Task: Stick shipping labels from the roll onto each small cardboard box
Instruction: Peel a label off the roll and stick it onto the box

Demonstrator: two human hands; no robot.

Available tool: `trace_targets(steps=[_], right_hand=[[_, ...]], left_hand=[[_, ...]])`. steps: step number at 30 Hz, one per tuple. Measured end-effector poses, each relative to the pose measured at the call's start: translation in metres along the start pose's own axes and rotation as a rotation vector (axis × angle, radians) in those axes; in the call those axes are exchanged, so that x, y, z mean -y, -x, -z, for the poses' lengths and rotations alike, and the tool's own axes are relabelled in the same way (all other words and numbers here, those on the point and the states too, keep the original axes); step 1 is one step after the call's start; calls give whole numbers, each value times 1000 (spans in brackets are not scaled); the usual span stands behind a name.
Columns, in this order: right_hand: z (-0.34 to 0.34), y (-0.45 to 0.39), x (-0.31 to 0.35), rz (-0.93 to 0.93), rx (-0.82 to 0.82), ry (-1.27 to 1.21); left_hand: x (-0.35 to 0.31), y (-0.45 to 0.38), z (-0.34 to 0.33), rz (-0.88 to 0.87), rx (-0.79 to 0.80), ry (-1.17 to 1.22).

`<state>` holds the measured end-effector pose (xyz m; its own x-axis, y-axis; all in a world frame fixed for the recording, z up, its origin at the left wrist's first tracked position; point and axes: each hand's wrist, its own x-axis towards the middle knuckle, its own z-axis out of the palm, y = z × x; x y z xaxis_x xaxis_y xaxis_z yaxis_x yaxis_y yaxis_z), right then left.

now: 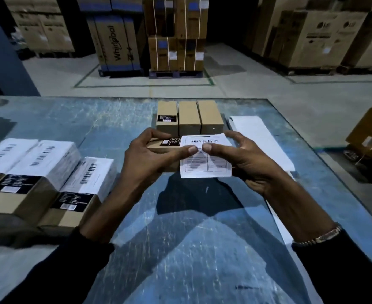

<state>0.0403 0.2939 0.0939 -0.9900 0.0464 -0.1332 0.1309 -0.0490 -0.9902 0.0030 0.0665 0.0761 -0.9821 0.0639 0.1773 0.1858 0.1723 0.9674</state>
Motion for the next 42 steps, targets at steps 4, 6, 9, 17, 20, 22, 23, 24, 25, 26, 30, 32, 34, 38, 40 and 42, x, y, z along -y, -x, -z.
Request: trace_targets(steps=[4, 6, 9, 17, 20, 22, 23, 24, 25, 26, 30, 32, 34, 38, 40, 42], right_hand=[[8, 5, 2, 21, 35, 23], [9, 6, 1, 21, 59, 17], [9, 9, 0, 7, 130, 21], [-5, 4, -7, -38, -41, -25], [-9, 3, -12, -9, -90, -44], [-8, 3, -12, -28, -75, -74], [-7, 3, -12, -51, -59, -83], [-5, 2, -13, -78, -35, -81], [-3, 2, -15, -104, 5, -75], [-2, 2, -16, -119, 49, -74], [1, 8, -8, -88, 121, -152], [-1, 12, -3, -61, 98, -123], [-5, 13, -5, -48, 24, -27], [-9, 12, -11, -36, -84, -32], [-5, 12, -9, -50, -87, -69], [-1, 11, -8, -70, -84, -96]], left_hand=[[1, 2, -4, -7, 13, 20], [1, 2, -4, -4, 10, -3], [2, 2, -3, 18, -4, 24], [-4, 7, -5, -2, -75, 16], [0, 9, -6, -22, -109, 1], [1, 9, -6, -81, -168, -76], [1, 10, -7, -121, -193, -128], [1, 12, -8, -158, -210, -177], [1, 13, -10, -184, -221, -215], [2, 14, -11, -198, -223, -236], [6, 12, -11, -152, -162, -263], [10, 10, -11, -95, -133, -245], [10, 10, -14, -87, -105, -250], [10, 11, -15, -88, -43, -219], [11, 11, -12, -83, 28, -213], [12, 10, -10, -103, 78, -227]])
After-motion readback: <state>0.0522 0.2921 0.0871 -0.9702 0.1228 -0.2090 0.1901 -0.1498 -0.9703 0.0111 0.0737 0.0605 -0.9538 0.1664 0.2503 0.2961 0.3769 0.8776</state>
